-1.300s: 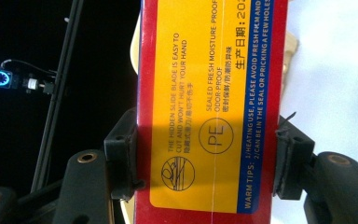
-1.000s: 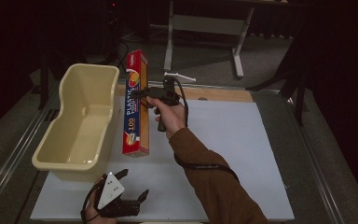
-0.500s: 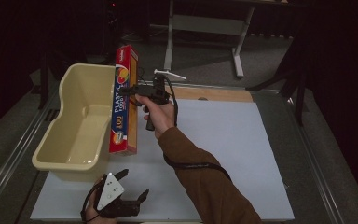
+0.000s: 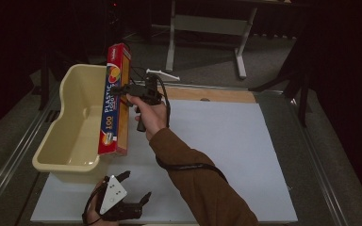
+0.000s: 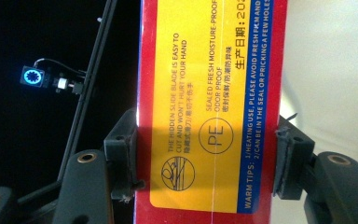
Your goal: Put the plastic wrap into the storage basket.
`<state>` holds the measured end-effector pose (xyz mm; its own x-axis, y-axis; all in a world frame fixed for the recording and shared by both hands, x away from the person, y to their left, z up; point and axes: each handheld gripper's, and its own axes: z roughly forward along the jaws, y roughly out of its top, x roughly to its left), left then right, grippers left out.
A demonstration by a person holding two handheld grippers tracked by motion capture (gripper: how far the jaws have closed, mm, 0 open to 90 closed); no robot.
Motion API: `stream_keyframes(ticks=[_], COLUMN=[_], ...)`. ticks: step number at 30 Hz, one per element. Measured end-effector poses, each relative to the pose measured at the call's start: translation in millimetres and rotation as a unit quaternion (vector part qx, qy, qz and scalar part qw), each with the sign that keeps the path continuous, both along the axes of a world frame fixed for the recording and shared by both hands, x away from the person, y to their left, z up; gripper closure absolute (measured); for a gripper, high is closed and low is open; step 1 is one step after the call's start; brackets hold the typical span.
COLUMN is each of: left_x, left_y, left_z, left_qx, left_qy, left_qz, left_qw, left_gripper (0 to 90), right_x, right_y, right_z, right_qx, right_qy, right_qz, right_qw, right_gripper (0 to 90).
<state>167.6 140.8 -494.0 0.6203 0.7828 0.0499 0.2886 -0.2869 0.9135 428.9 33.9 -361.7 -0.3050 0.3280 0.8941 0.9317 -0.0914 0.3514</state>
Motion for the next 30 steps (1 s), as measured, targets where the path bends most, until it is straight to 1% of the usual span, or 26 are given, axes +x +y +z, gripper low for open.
stream_keyframes(ticks=[4,6,11,15,19,23,26,30], left_x=[-1.1,-1.7,-2.6,-3.0,-2.8,-3.0,-3.0,-3.2], left_y=[-0.5,-1.3,-2.5,-1.8,-1.5,-1.1,-0.9,-1.2], left_z=[0.4,0.6,0.9,1.1,1.2,1.4,1.1,1.4], left_qx=[0.001,0.005,0.011,0.008,0.006,0.005,0.003,0.007], left_qy=[-0.003,-0.005,-0.009,-0.010,-0.011,-0.011,-0.011,-0.013], left_qz=[-0.001,-0.002,-0.006,-0.005,-0.006,-0.006,-0.007,-0.009], left_qw=[1.0000,1.0000,0.9999,0.9999,0.9999,0.9999,0.9999,0.9999], left_gripper=[9.3,9.3,9.3,9.3,9.3,9.3,9.3,9.3], right_x=[-1.2,-2.0,-5.0,-5.7,-7.8,-7.1,-7.2,-8.5], right_y=[8.5,13.5,26.1,33.5,38.9,42.3,45.2,48.0], right_z=[-1.2,-2.0,-4.3,-9.3,-15.1,-20.4,-22.1,-24.7], right_qx=[-0.003,0.001,-0.003,-0.002,-0.008,0.001,-0.007,-0.008], right_qy=[0.003,0.007,0.008,0.020,0.019,0.028,0.028,0.031], right_qz=[0.002,0.003,-0.007,-0.008,-0.011,-0.020,-0.023,-0.026], right_qw=[1.0000,1.0000,0.9999,0.9998,0.9997,0.9994,0.9993,0.9991], right_gripper=[39.0,38.9,38.9,38.9,38.9,38.9,38.9,38.8])
